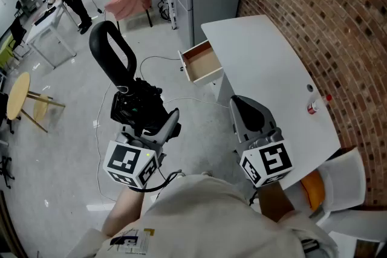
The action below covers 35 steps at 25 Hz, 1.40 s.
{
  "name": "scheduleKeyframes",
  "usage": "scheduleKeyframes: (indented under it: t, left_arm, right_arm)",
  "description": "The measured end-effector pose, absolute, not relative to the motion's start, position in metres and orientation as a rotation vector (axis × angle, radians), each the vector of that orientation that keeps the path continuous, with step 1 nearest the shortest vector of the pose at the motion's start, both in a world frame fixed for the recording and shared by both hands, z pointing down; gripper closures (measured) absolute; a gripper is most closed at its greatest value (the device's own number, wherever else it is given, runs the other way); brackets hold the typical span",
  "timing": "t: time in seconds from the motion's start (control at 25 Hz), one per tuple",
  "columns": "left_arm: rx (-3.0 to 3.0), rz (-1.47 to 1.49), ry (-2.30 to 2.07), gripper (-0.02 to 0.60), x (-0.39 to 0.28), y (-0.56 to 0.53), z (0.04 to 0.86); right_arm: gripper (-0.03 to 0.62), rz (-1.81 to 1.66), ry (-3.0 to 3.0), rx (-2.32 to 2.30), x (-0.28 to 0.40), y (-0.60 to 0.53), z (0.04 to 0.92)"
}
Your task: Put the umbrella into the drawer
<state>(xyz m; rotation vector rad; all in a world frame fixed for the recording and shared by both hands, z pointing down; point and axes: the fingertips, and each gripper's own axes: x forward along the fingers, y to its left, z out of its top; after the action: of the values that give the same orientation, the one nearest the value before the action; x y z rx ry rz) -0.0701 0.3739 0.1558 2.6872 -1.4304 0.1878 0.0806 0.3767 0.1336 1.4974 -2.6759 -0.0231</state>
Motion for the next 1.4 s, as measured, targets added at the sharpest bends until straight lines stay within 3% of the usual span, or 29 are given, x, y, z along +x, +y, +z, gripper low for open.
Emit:
scheduleKeyframes:
  t: [0.72, 0.96, 1.4]
  left_arm:
    - [2.649, 0.263, -1.447, 0.284, -0.030, 0.365, 0.181]
    - [2.640, 0.260, -1.419, 0.282, -0.045, 0.361, 0.184]
    - [2.634, 0.279, -1.395, 0.282, -0.027, 0.306, 0.218]
  right_arm:
    - [0.586, 0.086, -2.696, 1.515, 0.127, 0.361, 0.161]
    - [0.586, 0.105, -2.691, 1.475, 0.102, 0.357, 0.167]
    - [0.586, 0.133, -2.664, 1.479, 0.117, 0.305, 0.201]
